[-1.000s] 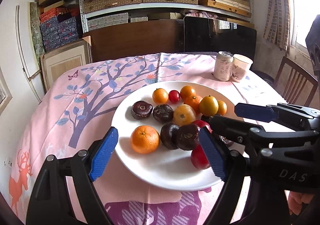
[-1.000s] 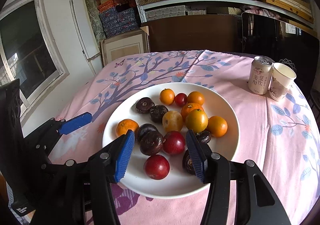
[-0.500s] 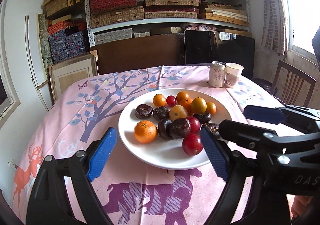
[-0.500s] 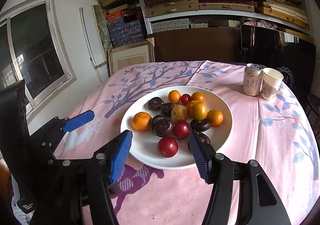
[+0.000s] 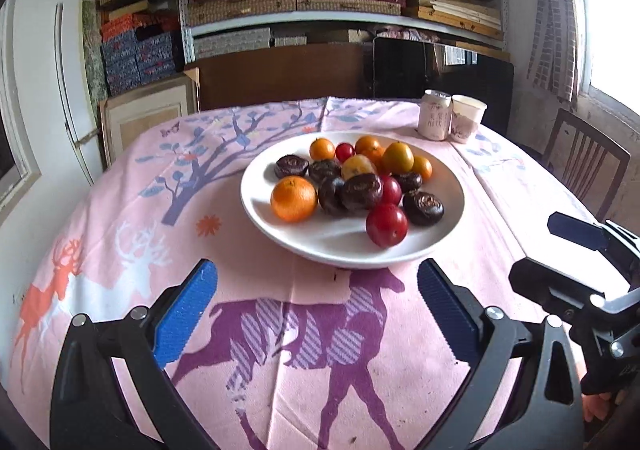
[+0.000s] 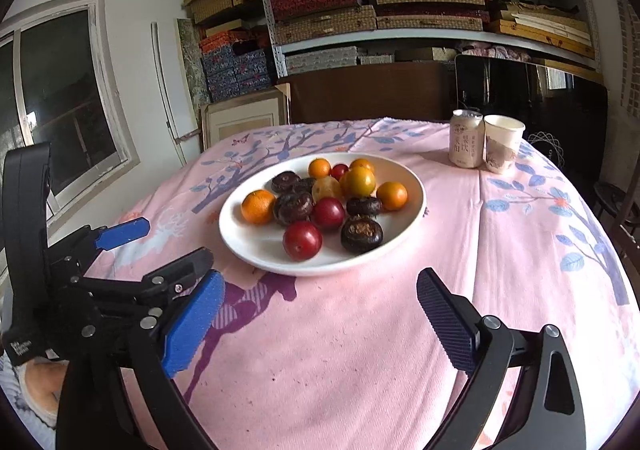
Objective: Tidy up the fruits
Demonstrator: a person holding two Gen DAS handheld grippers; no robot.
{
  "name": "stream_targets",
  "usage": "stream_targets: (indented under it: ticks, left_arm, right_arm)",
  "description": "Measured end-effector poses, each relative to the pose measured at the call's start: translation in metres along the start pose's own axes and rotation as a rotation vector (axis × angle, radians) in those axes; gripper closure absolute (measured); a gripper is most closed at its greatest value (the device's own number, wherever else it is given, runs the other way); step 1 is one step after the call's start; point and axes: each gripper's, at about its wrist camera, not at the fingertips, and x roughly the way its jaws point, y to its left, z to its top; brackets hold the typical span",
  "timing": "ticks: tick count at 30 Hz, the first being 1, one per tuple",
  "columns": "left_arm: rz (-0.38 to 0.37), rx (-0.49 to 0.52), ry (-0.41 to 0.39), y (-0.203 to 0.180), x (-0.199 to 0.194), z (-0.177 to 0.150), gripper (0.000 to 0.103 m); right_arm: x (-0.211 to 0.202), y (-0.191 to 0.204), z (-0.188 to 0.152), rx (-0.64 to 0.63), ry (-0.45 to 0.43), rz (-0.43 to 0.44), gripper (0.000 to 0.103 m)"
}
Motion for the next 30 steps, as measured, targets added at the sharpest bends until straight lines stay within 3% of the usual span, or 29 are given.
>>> stream_targets:
  ticks: [6, 12, 14, 17, 19, 21, 23, 26, 30]
  left_arm:
    - [-0.056, -0.093, 0.138, 0.015, 0.020, -0.020, 0.005]
    - [0.000, 0.016, 0.220, -0.002, 0.030, -0.034, 0.005]
    - [0.028, 0.052, 0.188, -0.008, 0.024, -0.033, 0.005]
    - [0.067, 0.093, 0.065, -0.014, 0.004, -0.026, 0.005]
    - [0.068, 0.110, 0.003, -0.017, -0.008, -0.021, 0.005]
    - [0.075, 0.135, -0.015, -0.022, -0.012, -0.020, 0.005]
    - [0.128, 0.181, -0.020, -0.031, -0.012, -0.019, 0.005]
    - [0.203, 0.236, -0.040, -0.044, -0.016, -0.019, 0.005]
    - [0.208, 0.232, -0.086, -0.045, -0.027, -0.018, 0.005]
  right_arm:
    - [0.023, -0.003, -0.015, 0.020, 0.140, -0.015, 0.005]
    - [0.037, 0.000, -0.023, 0.000, 0.231, -0.038, 0.005]
    - [0.031, -0.002, -0.021, 0.012, 0.192, -0.050, 0.005]
    - [0.007, -0.006, -0.012, 0.029, 0.050, -0.059, 0.004]
    - [0.000, -0.006, -0.009, 0.026, 0.004, -0.090, 0.004]
    - [0.004, -0.006, -0.009, 0.035, 0.033, -0.109, 0.004]
    - [0.005, -0.007, -0.010, 0.052, 0.046, -0.067, 0.004]
    - [-0.005, 0.002, -0.010, 0.013, -0.015, -0.068, 0.004]
    - [-0.023, 0.018, -0.011, -0.085, -0.127, -0.166, 0.004]
